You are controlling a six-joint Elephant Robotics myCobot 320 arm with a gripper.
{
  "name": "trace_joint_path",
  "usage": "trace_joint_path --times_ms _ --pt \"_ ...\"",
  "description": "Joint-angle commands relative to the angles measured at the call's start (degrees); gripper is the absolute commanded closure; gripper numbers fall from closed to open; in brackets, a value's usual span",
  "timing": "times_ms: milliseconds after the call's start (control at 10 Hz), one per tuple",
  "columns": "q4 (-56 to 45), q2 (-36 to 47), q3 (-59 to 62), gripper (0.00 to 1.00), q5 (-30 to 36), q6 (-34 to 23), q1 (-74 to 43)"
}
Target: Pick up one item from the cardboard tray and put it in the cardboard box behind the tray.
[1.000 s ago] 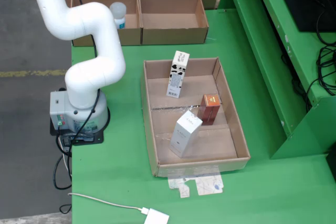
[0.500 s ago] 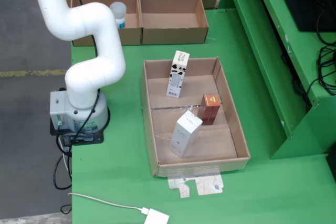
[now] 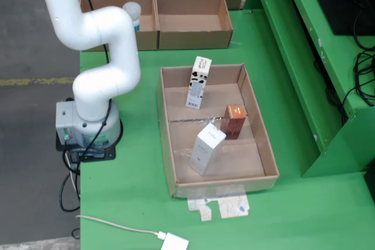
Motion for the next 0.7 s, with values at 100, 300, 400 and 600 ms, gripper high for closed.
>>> trace_joint_path --times_ms 100,300,400,600 --pt "-44.35 28.61 1.05 0.00 5.17 14.48 2.07" --pt "-44.35 28.61 1.05 0.00 5.17 14.48 2.07" --pt "-43.95 32.04 1.05 0.00 5.82 3.66 -8.68" --pt "-4.38 49.55 -46.61 0.00 6.12 -24.20 -35.91"
